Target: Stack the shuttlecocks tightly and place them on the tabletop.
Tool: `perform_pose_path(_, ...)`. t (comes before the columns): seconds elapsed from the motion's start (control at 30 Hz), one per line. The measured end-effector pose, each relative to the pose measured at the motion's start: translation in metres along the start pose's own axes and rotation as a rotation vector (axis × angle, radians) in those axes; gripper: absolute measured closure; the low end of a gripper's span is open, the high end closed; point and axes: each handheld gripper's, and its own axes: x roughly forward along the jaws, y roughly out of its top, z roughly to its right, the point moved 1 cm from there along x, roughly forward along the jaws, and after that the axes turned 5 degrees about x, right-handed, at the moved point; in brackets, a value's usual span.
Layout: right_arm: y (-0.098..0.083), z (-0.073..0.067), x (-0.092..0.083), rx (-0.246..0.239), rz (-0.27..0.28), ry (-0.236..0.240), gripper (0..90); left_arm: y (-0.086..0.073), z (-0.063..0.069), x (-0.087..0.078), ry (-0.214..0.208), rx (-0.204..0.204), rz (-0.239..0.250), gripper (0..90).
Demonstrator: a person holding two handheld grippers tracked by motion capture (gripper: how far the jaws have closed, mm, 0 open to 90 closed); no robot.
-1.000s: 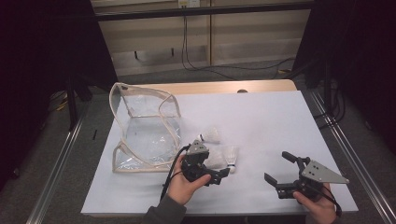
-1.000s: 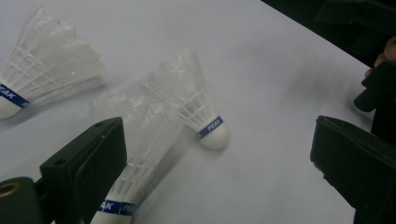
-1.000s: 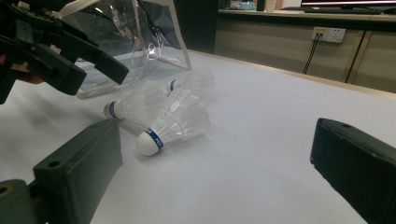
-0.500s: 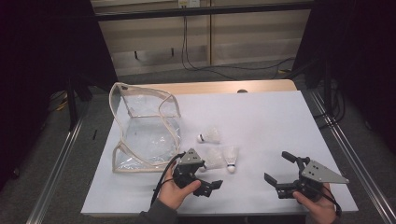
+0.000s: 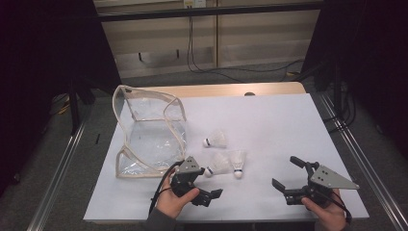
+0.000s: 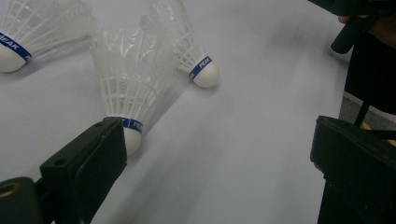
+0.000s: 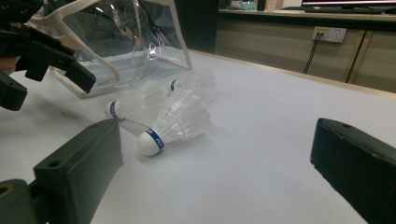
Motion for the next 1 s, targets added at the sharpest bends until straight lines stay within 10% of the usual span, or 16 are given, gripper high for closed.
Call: perform_pose_path(1.0, 0.000, 0.001, 0.000, -0.001, -0.005, -0.003, 1.5, -0.020, -0.009, -0.028, 0.001, 0.019, 0.017, 3.9)
